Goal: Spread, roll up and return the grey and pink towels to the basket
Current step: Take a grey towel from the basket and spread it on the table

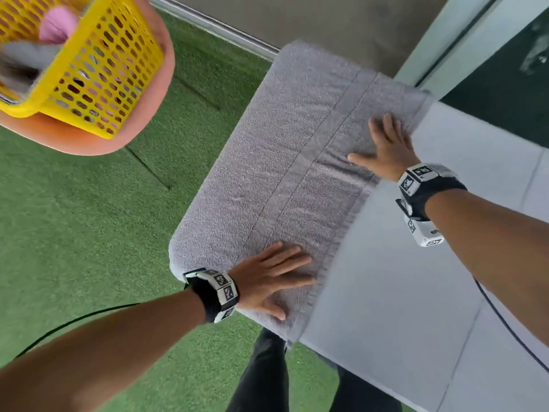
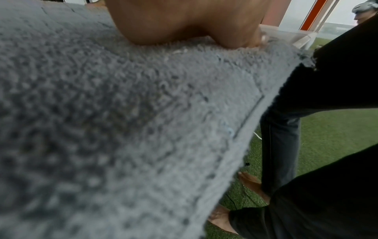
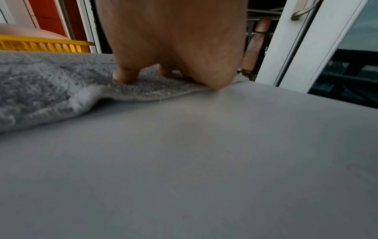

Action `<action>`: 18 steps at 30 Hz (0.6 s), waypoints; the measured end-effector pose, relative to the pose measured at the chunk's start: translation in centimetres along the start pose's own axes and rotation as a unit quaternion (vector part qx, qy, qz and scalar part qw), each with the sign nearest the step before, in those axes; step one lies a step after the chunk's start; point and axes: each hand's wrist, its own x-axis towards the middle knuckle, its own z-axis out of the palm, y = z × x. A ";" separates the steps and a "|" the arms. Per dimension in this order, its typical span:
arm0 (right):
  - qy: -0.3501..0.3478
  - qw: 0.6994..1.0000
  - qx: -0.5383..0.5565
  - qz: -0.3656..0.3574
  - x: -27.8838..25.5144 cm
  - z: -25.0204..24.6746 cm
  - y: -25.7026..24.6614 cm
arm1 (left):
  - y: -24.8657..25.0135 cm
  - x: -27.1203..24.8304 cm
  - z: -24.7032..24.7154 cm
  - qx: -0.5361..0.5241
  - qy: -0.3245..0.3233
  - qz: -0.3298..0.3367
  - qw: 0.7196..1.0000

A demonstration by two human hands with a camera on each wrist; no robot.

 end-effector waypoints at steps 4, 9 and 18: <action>0.011 0.999 0.030 -0.029 -0.7 0.5 1.0 | 0.3 0.4 0.9 0.034 0.011 0.002 0.999; 0.052 0.995 0.066 -0.055 -0.4 1.3 1.6 | 0.4 0.3 1.2 0.051 0.049 0.012 0.997; 0.168 0.965 0.171 -0.105 -0.2 2.2 1.6 | 0.7 0.3 1.1 0.052 0.029 -0.014 0.998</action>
